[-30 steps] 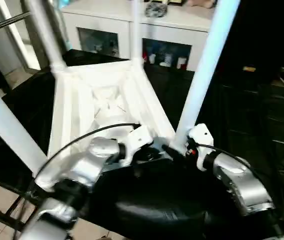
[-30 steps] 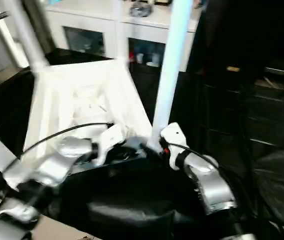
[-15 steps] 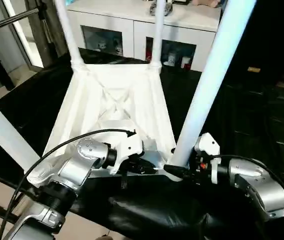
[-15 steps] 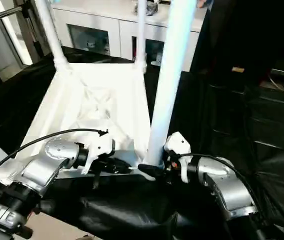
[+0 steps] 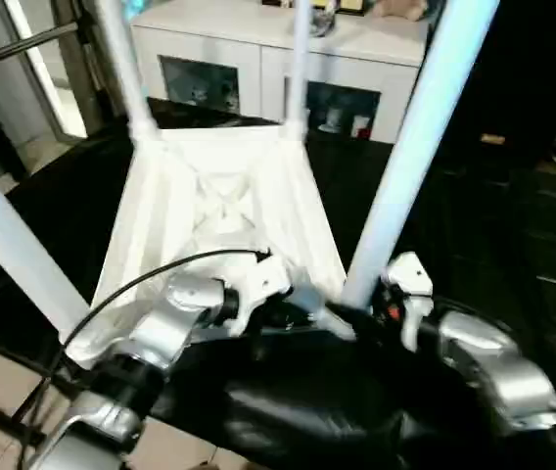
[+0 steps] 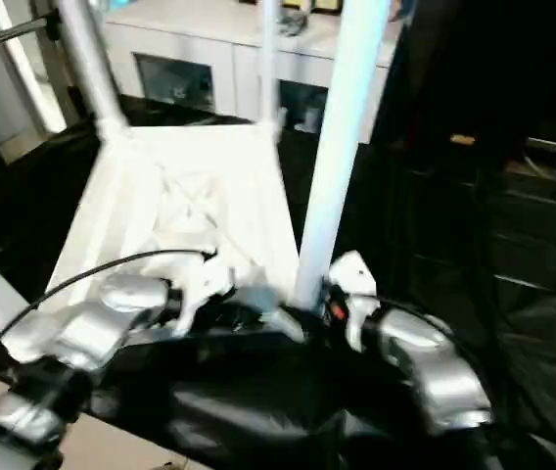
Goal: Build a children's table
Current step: Rotate leg to tighten
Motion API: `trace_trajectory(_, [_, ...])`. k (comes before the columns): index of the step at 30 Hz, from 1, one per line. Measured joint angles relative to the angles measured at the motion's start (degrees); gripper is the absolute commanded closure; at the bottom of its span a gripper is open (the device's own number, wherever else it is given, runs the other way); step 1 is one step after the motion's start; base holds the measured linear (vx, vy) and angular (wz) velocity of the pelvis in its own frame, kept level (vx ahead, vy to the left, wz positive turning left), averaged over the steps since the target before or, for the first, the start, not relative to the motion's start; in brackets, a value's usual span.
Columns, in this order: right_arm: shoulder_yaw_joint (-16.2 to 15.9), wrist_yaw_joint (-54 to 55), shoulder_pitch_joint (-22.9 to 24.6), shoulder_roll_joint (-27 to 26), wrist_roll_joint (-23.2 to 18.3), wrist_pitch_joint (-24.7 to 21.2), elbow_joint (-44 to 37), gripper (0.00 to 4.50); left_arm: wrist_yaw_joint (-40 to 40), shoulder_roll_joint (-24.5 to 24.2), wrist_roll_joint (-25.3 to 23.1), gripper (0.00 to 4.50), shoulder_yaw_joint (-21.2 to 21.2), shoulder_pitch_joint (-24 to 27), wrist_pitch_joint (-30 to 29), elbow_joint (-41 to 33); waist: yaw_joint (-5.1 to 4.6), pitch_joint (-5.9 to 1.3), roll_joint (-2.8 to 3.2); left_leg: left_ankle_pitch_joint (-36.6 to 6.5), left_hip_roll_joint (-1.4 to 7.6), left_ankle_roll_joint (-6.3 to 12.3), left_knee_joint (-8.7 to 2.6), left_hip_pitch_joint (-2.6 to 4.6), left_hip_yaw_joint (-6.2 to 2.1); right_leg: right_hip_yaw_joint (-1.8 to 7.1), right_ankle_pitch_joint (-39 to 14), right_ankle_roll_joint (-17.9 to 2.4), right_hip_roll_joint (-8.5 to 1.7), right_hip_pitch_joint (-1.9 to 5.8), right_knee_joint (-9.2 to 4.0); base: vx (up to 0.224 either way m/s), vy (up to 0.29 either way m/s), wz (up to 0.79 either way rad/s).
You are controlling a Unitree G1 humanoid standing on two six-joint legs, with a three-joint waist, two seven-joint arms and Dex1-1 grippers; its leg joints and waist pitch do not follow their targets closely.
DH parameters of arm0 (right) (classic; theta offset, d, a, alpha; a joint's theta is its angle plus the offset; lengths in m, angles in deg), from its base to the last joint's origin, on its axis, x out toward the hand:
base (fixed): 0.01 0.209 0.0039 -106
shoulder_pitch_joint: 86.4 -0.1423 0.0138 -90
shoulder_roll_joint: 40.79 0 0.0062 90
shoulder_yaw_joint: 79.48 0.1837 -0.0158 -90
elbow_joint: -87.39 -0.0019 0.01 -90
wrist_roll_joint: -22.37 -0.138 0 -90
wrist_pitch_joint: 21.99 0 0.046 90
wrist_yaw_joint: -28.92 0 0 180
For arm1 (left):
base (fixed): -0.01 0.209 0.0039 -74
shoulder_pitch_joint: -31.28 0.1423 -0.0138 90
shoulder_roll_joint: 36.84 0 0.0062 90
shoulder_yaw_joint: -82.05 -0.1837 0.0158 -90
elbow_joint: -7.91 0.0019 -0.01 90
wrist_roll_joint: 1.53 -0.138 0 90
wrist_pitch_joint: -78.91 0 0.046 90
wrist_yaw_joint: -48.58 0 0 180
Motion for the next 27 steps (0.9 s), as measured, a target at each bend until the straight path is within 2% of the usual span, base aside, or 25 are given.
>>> trace_trajectory(5, [2.3,14.1,-3.1,-6.5,3.1,0.0,3.5,2.02,-8.3,4.7,-1.6,4.50,0.9,-2.2,-1.8,3.3,-0.66,-0.05,0.06,0.0,-0.05,0.00,0.00,-0.03,0.00,0.05,0.0,0.0,-0.01,-0.01,-0.06,0.000,0.000,0.00])
trace_trajectory(9, [2.5,15.4,-3.4,-7.4,3.9,1.4,4.2,2.02,-9.3,5.4,-1.7,4.50,1.1,-2.3,-1.8,3.5,-0.73,-0.28,0.43,0.0,-0.06,0.00,-0.05,-0.04,0.00,0.06,0.0,0.0,-0.01,-0.01,-0.03,0.000,0.000,0.00])
trace_trajectory(11, [2.8,14.5,-3.4,-7.2,3.7,1.3,4.1,1.47,-9.0,5.4,-1.7,4.50,1.2,-2.3,-1.8,3.5,-0.70,-0.32,0.47,0.0,-0.06,0.00,-0.17,-0.04,0.00,0.05,0.0,0.0,-0.01,-0.02,-0.03,0.000,0.000,0.00])
trace_trajectory(14, [3.0,11.9,-3.2,-6.6,3.0,1.0,3.7,1.25,-7.9,5.0,-1.6,4.50,1.3,-2.3,-1.8,3.3,-0.70,-0.32,0.46,0.0,-0.02,0.00,-0.24,-0.04,0.00,0.01,0.1,-0.1,0.03,-0.05,-0.03,0.000,0.000,0.00])
trace_trajectory(15, [2.7,10.5,-3.0,-5.9,2.9,1.1,3.5,1.12,-7.2,4.8,-1.6,4.50,1.2,-2.2,-1.6,3.3,-0.69,-0.31,0.46,0.0,-0.02,0.00,-0.24,-0.04,-0.01,0.01,0.0,0.0,0.03,-0.06,-0.03,0.000,0.000,0.00])
trace_trajectory(19, [-1.3,2.0,-1.6,-0.4,3.8,3.7,2.4,1.12,-2.3,1.9,-0.9,4.50,0.7,-0.9,0.3,1.6,-0.67,-0.26,0.44,0.0,-0.02,0.00,-0.22,-0.10,0.00,0.02,0.0,0.0,0.03,-0.09,-0.06,0.000,0.000,0.00])
trace_trajectory(27, [-3.7,-14.2,0.9,7.1,0.2,3.8,-2.0,1.12,8.7,-2.9,1.7,4.50,-0.2,1.0,1.5,-2.0,0.28,-0.19,0.42,0.0,-0.02,0.04,-0.18,-0.20,0.00,0.03,0.1,-0.2,0.00,-0.22,-0.17,0.000,0.000,0.00])
